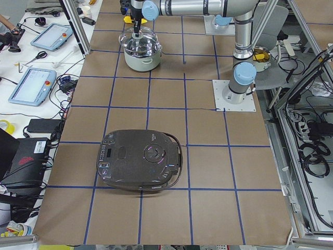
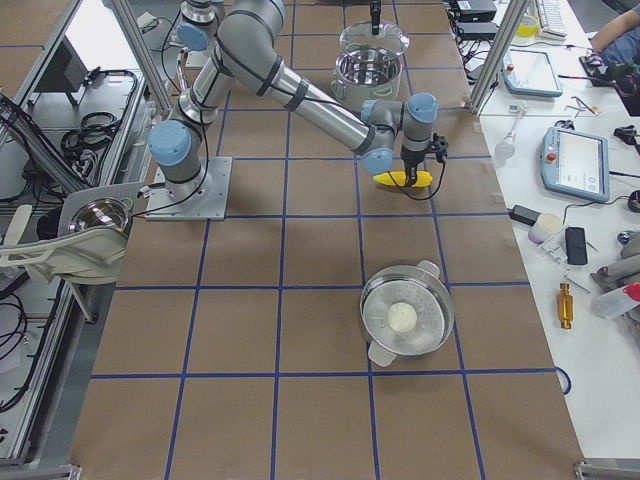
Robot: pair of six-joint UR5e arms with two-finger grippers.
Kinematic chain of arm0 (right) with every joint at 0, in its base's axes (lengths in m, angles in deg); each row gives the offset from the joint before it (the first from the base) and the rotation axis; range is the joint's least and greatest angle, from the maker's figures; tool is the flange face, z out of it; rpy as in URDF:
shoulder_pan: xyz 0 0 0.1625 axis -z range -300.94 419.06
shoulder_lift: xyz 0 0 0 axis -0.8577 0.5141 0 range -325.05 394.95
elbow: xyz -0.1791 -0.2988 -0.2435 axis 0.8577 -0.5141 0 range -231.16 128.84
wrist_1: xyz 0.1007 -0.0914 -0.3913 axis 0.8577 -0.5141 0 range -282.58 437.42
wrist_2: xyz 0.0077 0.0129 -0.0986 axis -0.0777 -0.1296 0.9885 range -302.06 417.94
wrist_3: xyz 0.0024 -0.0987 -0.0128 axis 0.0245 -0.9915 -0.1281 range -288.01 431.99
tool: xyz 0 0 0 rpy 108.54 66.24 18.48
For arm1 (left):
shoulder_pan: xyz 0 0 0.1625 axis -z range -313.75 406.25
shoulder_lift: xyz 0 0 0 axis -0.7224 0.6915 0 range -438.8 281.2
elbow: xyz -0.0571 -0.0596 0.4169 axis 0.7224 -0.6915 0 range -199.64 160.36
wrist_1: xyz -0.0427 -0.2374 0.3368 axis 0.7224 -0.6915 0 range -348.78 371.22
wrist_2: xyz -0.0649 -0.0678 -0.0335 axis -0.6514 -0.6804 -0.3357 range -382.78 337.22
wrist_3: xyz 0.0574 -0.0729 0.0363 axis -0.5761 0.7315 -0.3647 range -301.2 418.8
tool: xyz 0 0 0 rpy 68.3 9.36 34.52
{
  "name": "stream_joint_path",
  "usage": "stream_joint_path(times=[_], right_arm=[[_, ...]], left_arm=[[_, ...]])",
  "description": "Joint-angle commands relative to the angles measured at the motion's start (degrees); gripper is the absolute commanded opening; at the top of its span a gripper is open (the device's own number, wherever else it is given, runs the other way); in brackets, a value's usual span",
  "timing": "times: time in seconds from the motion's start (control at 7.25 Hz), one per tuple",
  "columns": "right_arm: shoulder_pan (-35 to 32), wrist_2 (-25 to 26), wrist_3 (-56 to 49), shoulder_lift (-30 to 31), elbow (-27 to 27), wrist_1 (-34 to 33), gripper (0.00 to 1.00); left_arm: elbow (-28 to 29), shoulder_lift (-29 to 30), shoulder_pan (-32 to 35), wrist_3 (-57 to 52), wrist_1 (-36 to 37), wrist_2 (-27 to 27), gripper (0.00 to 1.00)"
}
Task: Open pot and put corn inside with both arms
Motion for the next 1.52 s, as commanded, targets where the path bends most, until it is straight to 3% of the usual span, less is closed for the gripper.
stream_joint_path(times=[0.0,0.14,0.41,0.69,0.97,1.38], right_arm=[[-1.9,0.4,2.4,5.2,-3.6,5.6,0.0],[-6.0,1.0,7.3,8.1,-7.5,12.8,0.0],[-17.6,2.4,22.8,8.8,-16.2,23.2,0.0],[-27.4,2.3,35.4,7.5,-18.3,24.1,0.0],[-34.7,2.4,44.3,3.4,-20.4,23.5,0.0],[-37.0,3.3,44.2,0.3,-20.9,21.9,0.0]], left_arm=[[0.8,-2.1,-12.1,-5.9,-5.4,-0.5,0.0],[-0.8,-2.0,-18.0,-14.9,-4.8,-0.4,0.0],[-7.4,-1.8,-24.0,-18.8,-0.8,-0.4,0.0],[-16.0,0.2,-29.4,-25.9,12.8,-0.1,0.0],[-22.6,1.3,-32.4,-33.0,21.8,-0.4,0.0],[-24.9,3.4,-33.4,-33.2,23.9,-0.4,0.0]])
